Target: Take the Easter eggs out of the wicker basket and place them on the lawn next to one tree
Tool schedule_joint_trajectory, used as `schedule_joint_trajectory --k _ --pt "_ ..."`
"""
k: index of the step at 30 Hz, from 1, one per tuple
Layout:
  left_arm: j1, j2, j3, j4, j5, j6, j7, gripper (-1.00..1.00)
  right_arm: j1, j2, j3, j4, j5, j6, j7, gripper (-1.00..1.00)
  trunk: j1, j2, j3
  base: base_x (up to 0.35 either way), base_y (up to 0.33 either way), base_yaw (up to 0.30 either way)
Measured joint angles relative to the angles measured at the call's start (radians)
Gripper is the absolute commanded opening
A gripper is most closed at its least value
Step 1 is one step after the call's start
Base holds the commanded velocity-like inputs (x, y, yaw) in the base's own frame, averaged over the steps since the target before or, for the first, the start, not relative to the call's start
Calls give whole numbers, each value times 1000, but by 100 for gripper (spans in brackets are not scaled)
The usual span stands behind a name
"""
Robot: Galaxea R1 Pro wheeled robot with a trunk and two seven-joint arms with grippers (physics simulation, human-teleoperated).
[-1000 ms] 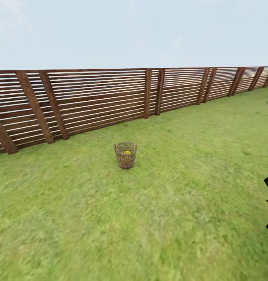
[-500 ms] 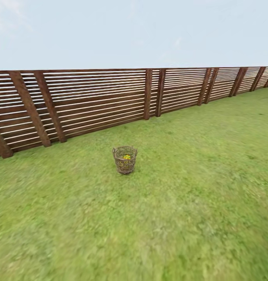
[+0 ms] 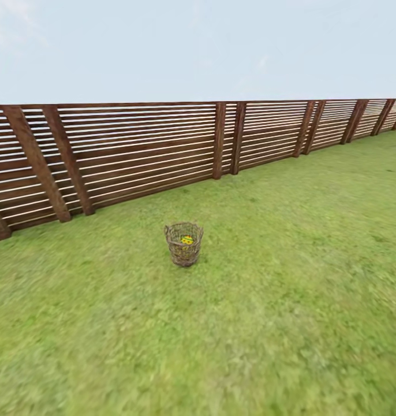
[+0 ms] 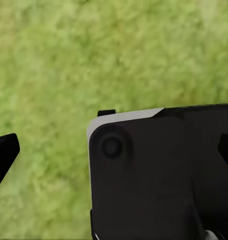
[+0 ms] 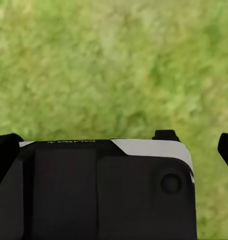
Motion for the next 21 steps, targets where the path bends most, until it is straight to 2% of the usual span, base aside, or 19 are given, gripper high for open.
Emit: schedule_joint_trajectory --k 21 --pt "0 1 0 0 -1 1 -4 100 0 1 8 0 10 -1 -2 100 0 0 0 234 0 0"
